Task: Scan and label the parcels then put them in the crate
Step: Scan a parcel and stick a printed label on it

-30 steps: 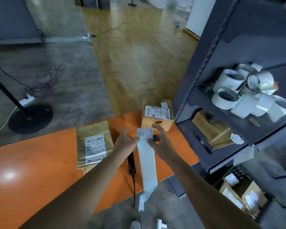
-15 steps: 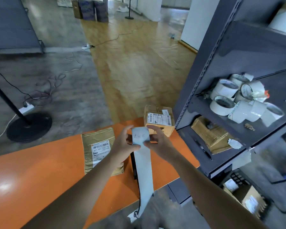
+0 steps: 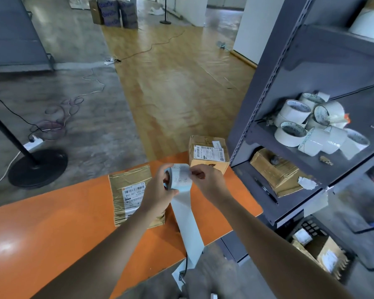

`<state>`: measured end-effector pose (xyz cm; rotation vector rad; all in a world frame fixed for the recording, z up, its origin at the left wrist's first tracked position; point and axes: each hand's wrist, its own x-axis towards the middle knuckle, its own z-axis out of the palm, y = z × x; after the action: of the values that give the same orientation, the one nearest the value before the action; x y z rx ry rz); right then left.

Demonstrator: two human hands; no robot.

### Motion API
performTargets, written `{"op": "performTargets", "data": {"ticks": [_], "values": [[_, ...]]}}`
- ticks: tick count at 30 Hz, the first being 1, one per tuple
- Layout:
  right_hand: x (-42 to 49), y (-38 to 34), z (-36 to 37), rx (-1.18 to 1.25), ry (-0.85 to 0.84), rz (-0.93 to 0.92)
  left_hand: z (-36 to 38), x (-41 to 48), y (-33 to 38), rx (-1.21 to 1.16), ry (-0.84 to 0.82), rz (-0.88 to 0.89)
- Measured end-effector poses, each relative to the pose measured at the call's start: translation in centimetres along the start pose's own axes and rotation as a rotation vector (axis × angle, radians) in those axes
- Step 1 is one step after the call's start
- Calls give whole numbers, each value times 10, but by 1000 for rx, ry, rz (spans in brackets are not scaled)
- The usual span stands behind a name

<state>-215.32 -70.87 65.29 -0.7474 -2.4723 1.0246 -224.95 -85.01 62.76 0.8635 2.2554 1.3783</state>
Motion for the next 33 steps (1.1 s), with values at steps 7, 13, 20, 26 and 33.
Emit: {"op": "performTargets", "data": {"ticks": [7,13,20,26,33], "values": [[3,-1,-5,38,-21,72,4,3,2,50,11,23],[7,-3,-8,19,-44,79,8,6,9,-18,-21,-35],[9,2,-11,225,-76,183,12,15,15,-184,-20,-183],[12,3,-16,408,-97,327,15,20,18,-192,-11,-234],[13,4,-18,537,-343,505,20,19,18,-189,-55,-227]]}}
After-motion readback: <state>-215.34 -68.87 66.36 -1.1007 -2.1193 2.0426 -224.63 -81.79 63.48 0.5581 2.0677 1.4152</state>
